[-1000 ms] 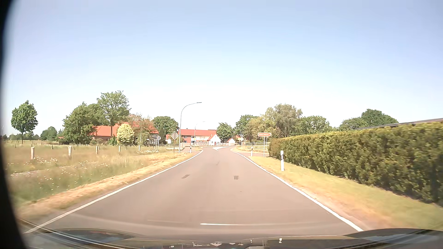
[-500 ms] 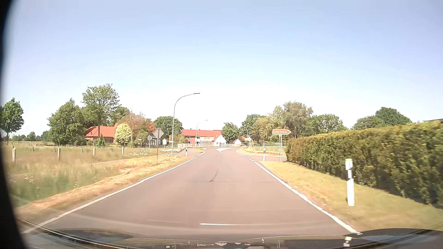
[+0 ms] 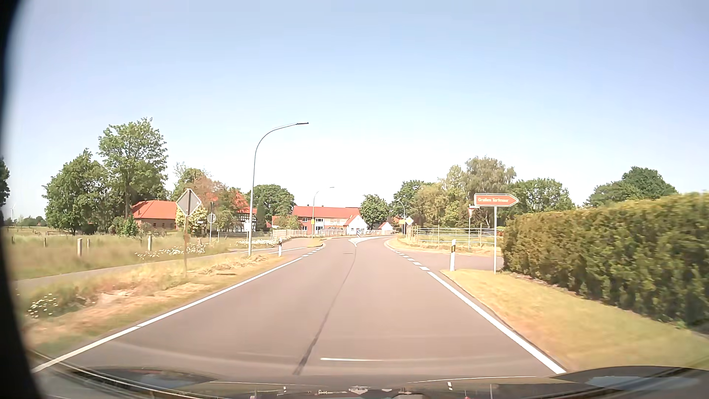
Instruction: Follow the waypoints while adhering to traffic rules and regulations
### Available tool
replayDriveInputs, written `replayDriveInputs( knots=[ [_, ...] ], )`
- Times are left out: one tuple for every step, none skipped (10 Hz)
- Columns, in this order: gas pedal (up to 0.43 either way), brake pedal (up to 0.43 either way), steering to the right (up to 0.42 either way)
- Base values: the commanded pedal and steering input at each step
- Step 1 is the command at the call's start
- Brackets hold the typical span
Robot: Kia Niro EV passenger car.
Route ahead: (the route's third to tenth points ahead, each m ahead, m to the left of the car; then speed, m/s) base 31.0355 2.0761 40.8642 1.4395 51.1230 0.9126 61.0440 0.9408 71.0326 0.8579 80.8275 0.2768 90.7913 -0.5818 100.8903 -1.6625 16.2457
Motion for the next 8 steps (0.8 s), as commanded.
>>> replayDriveInputs(
  knots=[
    [0.130, 0.000, -0.006],
    [0.130, 0.000, -0.005],
    [0.130, 0.000, -0.005],
    [0.130, 0.000, -0.004],
    [0.130, 0.000, -0.004],
    [0.130, 0.000, -0.004],
    [0.130, 0.000, -0.002],
    [0.130, 0.000, -0.001]
  ],
)
